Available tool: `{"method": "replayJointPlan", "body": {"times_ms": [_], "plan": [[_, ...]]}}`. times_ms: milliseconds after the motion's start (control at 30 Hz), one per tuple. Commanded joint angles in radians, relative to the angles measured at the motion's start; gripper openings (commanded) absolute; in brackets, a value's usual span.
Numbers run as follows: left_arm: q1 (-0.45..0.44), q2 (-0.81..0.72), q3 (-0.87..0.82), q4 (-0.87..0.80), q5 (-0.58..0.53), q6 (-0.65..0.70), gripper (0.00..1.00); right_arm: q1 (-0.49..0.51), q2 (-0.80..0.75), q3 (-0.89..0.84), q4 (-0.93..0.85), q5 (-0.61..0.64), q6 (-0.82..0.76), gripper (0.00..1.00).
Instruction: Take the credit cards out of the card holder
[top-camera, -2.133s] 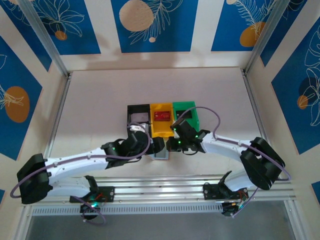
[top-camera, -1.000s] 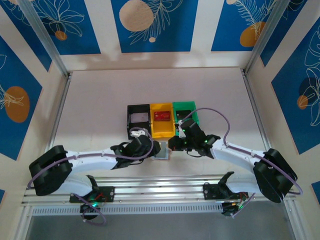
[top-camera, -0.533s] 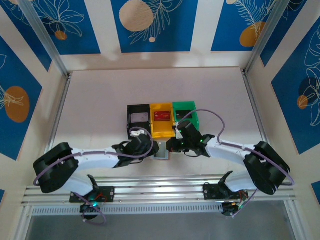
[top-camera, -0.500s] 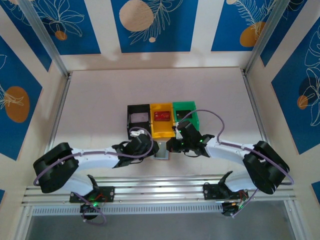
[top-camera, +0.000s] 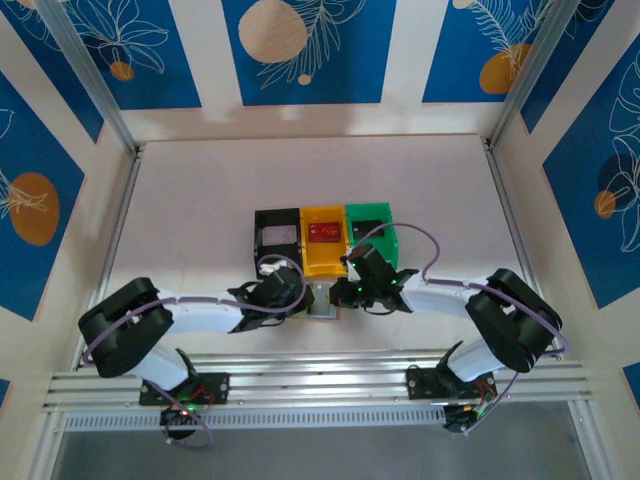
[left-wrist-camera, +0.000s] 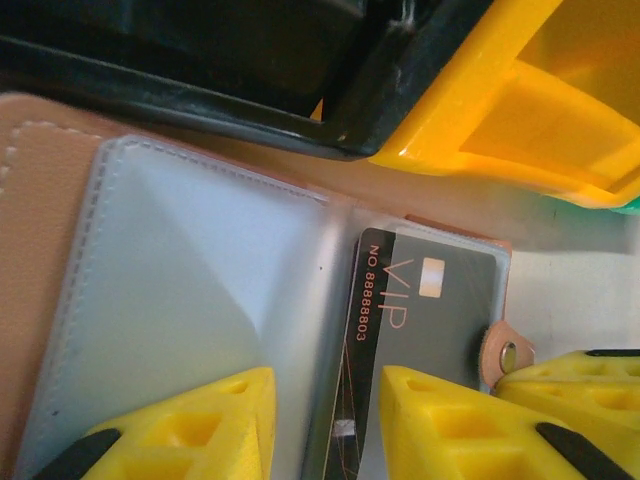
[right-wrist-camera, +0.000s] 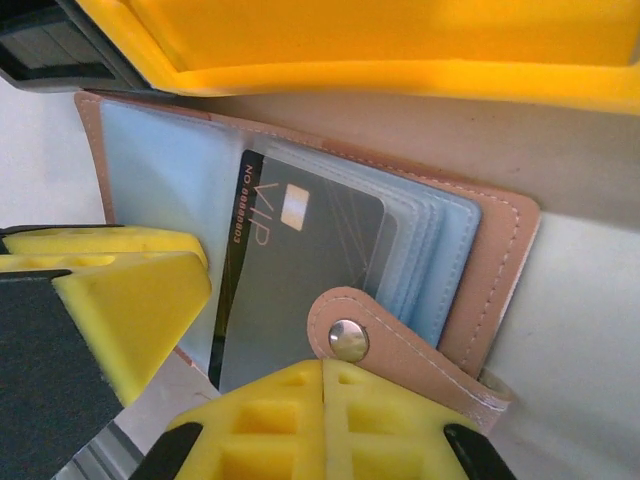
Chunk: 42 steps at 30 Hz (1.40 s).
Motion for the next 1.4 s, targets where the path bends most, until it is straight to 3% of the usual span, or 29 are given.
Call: {"method": "replayJointPlan", "body": {"times_ms": [0,567,1367], "plan": [[0.012,0.026,-0.02,0.047,0.024,0.006,0.32,0.006,0.019,-0.003,0.017,0.0,0.012,0.0],[0.021,0.03,-0.054,0.138,0.044,-0.006,0.28,0.006,0.104,-0.019,0.052,0.018,0.014,0.0],[0.024,-0.003,-0.082,0.241,0.027,-0.008,0.1,0.006,0.119,-0.037,0.076,-0.002,0.009,0.0]]}}
